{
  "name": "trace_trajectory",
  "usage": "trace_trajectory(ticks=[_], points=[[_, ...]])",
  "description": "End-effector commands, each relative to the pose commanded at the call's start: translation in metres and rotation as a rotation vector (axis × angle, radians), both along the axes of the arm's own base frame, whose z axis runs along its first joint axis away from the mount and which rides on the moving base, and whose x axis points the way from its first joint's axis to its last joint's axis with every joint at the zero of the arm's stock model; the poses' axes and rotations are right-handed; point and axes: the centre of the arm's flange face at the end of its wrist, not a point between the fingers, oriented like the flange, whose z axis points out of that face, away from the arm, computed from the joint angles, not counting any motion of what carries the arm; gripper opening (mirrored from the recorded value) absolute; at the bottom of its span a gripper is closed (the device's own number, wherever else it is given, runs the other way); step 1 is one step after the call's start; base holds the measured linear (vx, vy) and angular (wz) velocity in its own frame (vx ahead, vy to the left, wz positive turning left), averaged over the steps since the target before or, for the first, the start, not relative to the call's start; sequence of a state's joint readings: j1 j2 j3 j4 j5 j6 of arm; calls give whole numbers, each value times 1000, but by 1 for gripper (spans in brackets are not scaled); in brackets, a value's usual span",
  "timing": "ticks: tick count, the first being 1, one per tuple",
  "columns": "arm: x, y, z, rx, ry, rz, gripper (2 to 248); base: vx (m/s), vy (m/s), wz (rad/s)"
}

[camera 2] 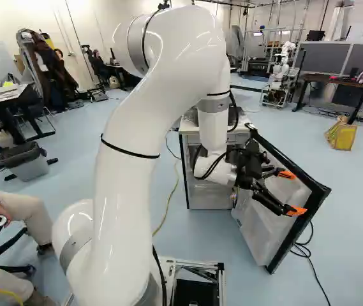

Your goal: Grab a drink from the fridge

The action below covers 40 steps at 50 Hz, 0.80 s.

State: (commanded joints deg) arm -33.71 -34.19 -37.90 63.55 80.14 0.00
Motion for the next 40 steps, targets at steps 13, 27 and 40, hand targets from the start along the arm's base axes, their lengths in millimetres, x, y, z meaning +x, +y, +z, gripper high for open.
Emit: trace_trajectory(ticks=[13,27,40], points=[[-12,19,4,13,32,143,247,0,0,0],[-26,41,8,29,61,297,247,0,0,0],[-38,62,12,45,82,441,247,0,0,0]])
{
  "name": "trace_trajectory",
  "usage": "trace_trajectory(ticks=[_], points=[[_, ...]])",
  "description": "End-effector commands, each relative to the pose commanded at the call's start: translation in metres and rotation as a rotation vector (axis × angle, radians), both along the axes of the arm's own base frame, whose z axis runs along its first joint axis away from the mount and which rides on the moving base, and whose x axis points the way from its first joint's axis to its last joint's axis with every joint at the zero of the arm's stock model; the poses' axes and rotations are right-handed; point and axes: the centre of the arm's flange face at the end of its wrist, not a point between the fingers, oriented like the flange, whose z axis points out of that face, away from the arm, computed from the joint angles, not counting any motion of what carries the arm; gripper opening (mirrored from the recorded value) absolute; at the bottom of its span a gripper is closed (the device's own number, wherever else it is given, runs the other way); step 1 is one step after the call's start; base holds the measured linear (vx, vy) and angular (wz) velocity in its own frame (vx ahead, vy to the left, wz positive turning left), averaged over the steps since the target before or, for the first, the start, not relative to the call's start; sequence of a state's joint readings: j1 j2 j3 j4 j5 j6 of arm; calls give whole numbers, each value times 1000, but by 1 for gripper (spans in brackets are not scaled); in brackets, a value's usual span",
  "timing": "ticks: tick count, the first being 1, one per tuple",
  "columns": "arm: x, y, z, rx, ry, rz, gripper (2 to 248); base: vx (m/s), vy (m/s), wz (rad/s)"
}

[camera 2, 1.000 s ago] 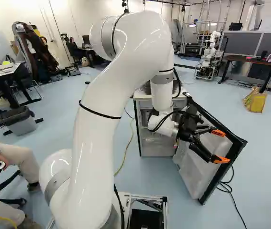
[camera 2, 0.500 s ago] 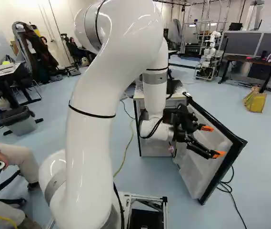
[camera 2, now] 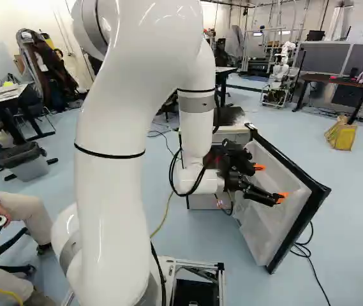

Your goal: Grab a drink from the fridge

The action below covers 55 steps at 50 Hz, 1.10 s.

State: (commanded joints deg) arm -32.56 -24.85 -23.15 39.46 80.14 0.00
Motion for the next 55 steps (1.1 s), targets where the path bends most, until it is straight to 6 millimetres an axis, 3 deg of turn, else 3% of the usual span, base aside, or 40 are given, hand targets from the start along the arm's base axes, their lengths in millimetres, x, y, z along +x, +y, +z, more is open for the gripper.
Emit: trace_trajectory(ticks=[20,55], points=[[-14,36,5,25,22,232,247,0,0,0],[8,61,3,58,27,603,247,0,0,0]])
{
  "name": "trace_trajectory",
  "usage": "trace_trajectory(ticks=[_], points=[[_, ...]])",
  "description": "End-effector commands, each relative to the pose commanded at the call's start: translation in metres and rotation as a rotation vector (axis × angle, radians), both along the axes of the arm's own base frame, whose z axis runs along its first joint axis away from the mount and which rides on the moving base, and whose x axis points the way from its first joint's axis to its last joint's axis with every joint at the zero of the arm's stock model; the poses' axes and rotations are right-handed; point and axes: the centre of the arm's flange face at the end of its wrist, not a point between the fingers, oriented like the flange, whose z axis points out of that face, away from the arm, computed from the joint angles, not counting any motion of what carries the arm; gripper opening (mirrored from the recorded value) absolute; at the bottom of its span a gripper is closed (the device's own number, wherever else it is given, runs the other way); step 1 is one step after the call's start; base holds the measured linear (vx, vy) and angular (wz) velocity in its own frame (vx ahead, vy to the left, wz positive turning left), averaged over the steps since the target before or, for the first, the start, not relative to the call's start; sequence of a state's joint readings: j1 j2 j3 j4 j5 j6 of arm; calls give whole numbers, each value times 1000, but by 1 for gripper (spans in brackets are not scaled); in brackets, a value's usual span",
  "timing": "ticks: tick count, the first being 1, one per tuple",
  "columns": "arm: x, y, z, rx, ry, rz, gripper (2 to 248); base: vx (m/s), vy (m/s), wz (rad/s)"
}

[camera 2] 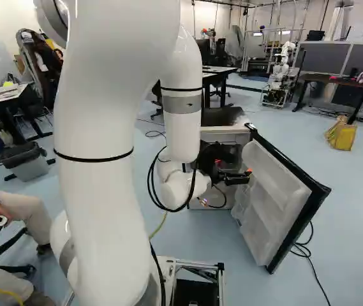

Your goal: Grab a drink from the fridge

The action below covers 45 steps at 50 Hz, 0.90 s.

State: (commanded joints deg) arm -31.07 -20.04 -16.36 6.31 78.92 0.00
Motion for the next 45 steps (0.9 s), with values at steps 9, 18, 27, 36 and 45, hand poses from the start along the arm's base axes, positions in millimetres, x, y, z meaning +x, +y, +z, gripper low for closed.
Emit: trace_trajectory(ticks=[9,18,27,36,45], points=[[9,5,-6,21,20,95,247,0,0,0],[20,8,-18,46,48,190,247,0,0,0],[32,10,-30,71,77,284,247,0,0,0],[44,13,-43,92,105,373,247,0,0,0],[55,15,-57,112,132,459,247,0,0,0]])
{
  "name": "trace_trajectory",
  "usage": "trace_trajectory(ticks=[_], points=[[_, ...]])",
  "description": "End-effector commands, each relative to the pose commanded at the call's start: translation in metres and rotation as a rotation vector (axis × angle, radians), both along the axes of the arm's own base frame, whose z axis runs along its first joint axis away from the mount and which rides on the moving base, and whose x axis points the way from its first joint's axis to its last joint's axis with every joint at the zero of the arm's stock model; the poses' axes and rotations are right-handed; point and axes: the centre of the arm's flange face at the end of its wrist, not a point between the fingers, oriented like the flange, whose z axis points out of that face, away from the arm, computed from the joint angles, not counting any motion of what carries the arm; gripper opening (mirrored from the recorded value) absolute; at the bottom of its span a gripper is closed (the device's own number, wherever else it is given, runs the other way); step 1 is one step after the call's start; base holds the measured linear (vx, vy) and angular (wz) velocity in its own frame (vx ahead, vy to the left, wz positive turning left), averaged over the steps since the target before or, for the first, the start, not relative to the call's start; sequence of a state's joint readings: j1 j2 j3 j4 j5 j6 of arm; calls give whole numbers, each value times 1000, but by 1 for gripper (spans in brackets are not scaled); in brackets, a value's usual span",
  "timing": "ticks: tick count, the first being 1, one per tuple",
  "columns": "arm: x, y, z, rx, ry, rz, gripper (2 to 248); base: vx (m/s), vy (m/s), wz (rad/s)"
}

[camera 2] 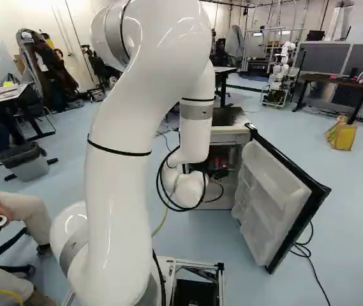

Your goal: Grab a drink from the fridge

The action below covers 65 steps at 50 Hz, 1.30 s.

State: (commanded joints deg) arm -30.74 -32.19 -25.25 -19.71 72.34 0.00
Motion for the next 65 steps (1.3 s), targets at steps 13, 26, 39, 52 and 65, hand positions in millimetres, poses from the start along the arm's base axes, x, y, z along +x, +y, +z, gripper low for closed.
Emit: trace_trajectory(ticks=[13,26,39,52,65], points=[[14,2,-18,21,31,106,247,0,0,0],[23,-3,-22,19,28,117,247,0,0,0],[29,-8,-24,16,19,137,247,0,0,0],[38,-12,-26,11,8,157,247,0,0,0],[47,-14,-29,7,22,163,247,0,0,0]])
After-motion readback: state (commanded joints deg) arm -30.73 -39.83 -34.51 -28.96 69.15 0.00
